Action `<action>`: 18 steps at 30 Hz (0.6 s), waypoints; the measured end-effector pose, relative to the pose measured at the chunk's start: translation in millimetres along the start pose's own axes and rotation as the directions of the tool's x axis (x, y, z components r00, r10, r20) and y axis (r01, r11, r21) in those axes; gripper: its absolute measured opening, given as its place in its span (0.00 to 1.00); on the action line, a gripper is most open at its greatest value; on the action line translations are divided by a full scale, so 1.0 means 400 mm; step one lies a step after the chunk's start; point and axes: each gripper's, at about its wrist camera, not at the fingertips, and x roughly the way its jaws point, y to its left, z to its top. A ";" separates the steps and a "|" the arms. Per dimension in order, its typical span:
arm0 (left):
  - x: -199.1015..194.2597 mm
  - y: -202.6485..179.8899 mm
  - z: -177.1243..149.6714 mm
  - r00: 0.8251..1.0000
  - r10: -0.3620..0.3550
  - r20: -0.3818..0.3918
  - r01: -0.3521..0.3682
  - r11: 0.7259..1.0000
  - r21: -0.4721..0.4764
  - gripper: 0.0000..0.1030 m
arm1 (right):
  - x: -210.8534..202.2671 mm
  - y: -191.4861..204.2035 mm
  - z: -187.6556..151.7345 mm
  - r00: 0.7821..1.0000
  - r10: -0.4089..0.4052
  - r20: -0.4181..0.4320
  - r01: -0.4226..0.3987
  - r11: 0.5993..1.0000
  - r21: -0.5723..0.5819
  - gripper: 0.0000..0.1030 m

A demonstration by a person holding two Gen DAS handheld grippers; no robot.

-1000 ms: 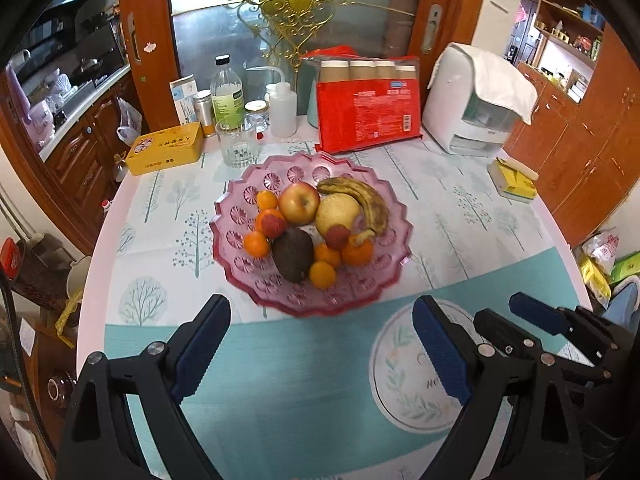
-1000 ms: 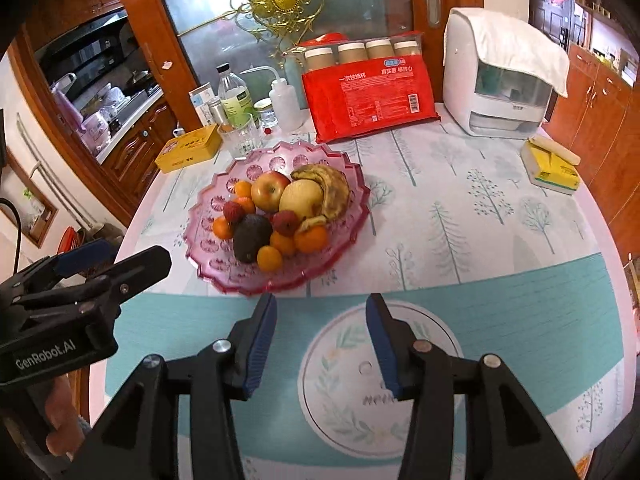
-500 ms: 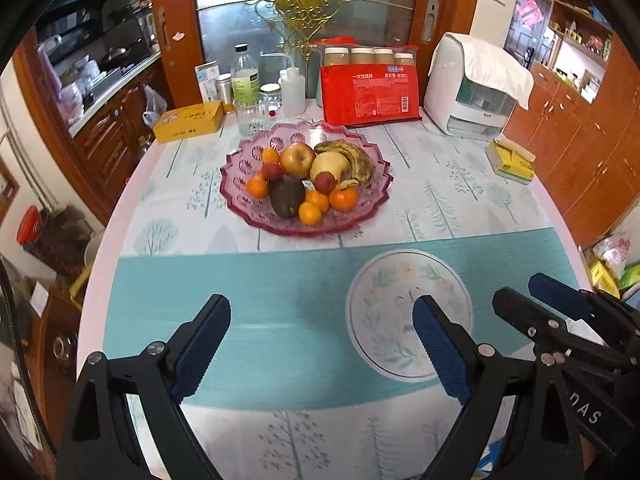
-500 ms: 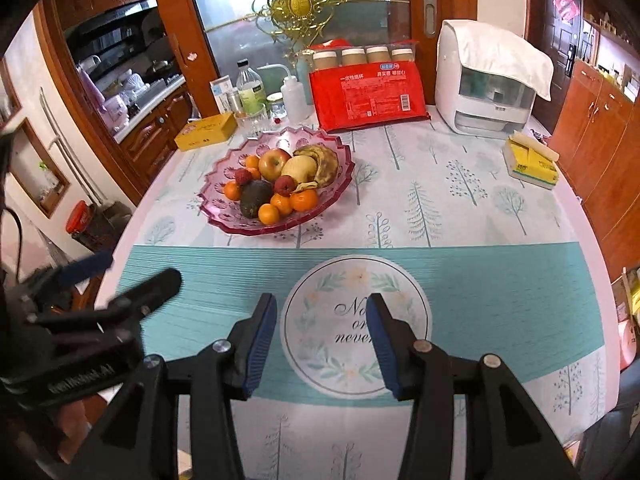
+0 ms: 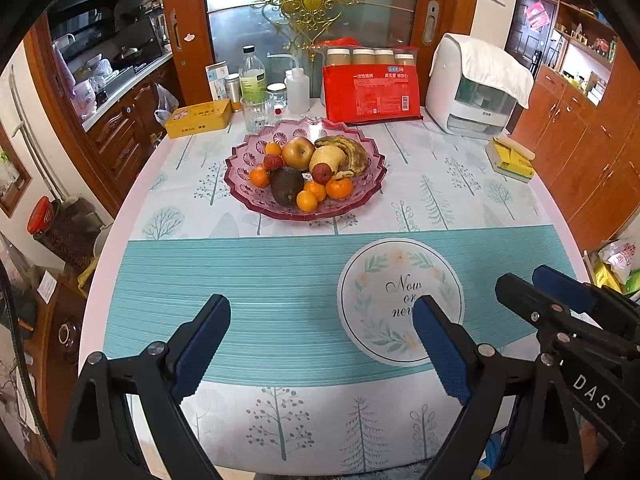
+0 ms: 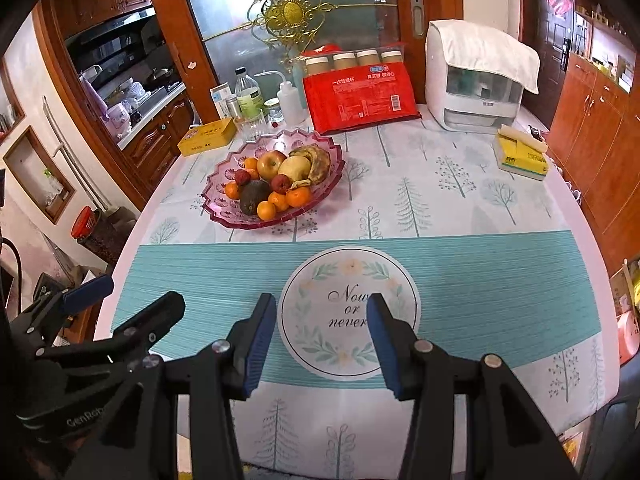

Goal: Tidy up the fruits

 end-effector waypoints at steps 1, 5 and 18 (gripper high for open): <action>0.000 0.000 0.000 1.000 0.001 0.000 -0.001 1.000 0.000 0.89 | -0.002 -0.002 -0.002 1.000 0.002 0.001 -0.002 1.000 0.002 0.47; -0.001 -0.003 -0.001 1.000 0.003 -0.001 -0.003 1.000 0.001 0.89 | -0.006 -0.005 -0.004 1.000 0.007 0.003 -0.007 1.000 0.005 0.47; -0.003 -0.005 -0.008 1.000 0.009 -0.006 -0.009 1.000 0.002 0.90 | -0.011 -0.002 -0.005 1.000 0.010 0.007 -0.010 1.000 0.004 0.47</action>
